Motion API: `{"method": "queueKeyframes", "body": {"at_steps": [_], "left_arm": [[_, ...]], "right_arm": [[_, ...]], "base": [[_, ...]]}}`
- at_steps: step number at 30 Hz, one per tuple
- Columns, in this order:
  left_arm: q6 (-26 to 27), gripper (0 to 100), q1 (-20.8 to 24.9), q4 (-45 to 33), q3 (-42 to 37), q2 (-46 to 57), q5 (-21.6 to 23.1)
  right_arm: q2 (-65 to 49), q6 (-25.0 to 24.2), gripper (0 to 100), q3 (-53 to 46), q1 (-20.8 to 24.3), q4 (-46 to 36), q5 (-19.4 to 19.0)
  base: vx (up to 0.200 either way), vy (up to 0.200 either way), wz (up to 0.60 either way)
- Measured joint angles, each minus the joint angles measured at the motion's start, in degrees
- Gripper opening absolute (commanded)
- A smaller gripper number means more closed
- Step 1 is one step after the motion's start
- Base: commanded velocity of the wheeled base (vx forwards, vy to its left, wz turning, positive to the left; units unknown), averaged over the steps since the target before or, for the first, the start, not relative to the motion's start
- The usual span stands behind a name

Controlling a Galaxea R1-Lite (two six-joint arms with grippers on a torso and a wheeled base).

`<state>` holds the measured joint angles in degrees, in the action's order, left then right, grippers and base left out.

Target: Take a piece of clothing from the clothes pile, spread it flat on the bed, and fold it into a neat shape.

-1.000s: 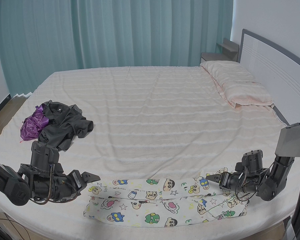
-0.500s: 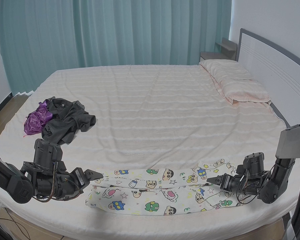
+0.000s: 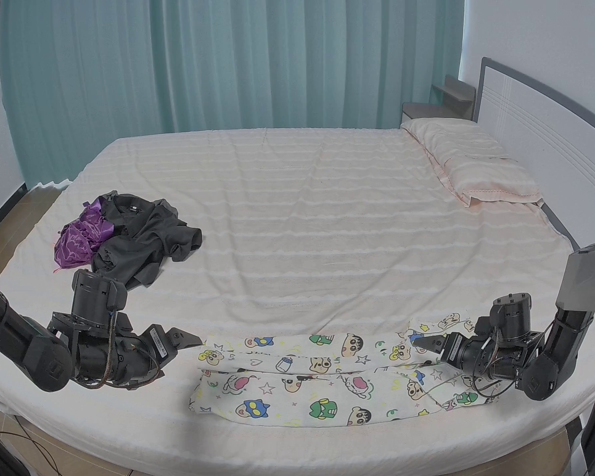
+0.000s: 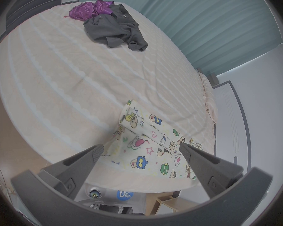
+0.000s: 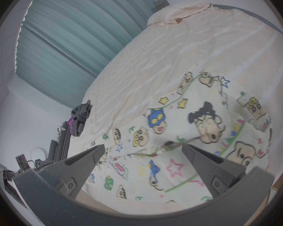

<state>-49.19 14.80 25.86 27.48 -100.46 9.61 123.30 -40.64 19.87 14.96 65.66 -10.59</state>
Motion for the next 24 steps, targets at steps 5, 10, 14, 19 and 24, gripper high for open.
{"method": "queueKeyframes", "body": {"at_steps": [5, 10, 14, 19, 24], "left_arm": [[2.68, 100, 0.24, -0.05, 0.79, -0.26, -0.15], [5.84, 100, 3.17, -0.16, 3.72, -2.27, -1.54], [6.30, 100, 5.51, -0.44, 7.85, -5.81, -4.39], [6.33, 100, 8.90, -0.65, 14.95, -13.07, -9.47], [5.92, 100, 11.76, -0.57, 22.69, -21.75, -11.95]], "right_arm": [[-0.22, -0.30, 100, -0.24, 0.00, 2.44, -0.02], [-0.22, -0.55, 100, -0.50, 0.20, 3.25, -0.02], [-0.20, -0.63, 100, -0.69, 0.30, 3.43, -0.02], [-0.17, -0.66, 100, -0.91, 0.30, 3.54, -0.02], [-0.17, -0.68, 100, -1.13, 0.34, 3.62, 0.00]], "base": [[0.000, 0.000, 0.00], [0.000, 0.000, 0.00], [0.000, 0.000, 0.00], [0.000, 0.000, 0.00], [0.000, 0.000, 0.00]]}}
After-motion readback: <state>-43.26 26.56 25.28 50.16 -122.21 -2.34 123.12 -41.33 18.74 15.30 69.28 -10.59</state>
